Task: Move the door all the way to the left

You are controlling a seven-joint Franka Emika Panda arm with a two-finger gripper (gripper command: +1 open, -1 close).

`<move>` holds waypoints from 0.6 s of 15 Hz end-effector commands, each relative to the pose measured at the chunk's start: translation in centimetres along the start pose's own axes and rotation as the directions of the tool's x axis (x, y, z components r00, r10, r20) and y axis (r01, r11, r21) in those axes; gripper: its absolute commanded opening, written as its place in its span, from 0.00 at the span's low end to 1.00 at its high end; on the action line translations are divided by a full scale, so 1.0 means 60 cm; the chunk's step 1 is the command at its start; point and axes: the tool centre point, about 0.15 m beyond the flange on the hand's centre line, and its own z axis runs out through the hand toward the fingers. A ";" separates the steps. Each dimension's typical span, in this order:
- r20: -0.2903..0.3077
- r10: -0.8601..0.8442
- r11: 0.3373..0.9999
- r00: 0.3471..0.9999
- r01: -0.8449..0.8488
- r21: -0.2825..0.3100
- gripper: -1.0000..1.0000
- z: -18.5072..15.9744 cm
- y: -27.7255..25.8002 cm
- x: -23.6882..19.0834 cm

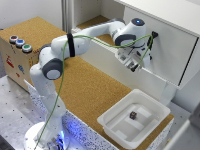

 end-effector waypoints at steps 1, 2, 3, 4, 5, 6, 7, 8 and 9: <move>0.102 -0.064 0.996 0.993 0.057 0.075 1.00 -0.012 0.015 0.128; 0.099 -0.074 0.995 0.992 0.066 0.080 1.00 -0.014 0.009 0.138; 0.086 -0.105 0.990 0.991 0.096 0.101 1.00 -0.018 0.001 0.145; 0.069 -0.122 0.989 0.990 0.116 0.090 1.00 -0.023 -0.008 0.151; 0.048 -0.148 0.986 0.988 0.143 0.089 1.00 -0.025 -0.014 0.153; 0.034 -0.150 0.986 0.988 0.148 0.074 1.00 -0.025 -0.019 0.157; 0.019 -0.153 0.986 0.988 0.151 0.075 1.00 -0.024 -0.021 0.158; 0.007 -0.150 0.986 0.989 0.149 0.077 1.00 -0.024 -0.023 0.159; 0.003 -0.148 0.986 0.989 0.147 0.078 1.00 -0.024 -0.024 0.159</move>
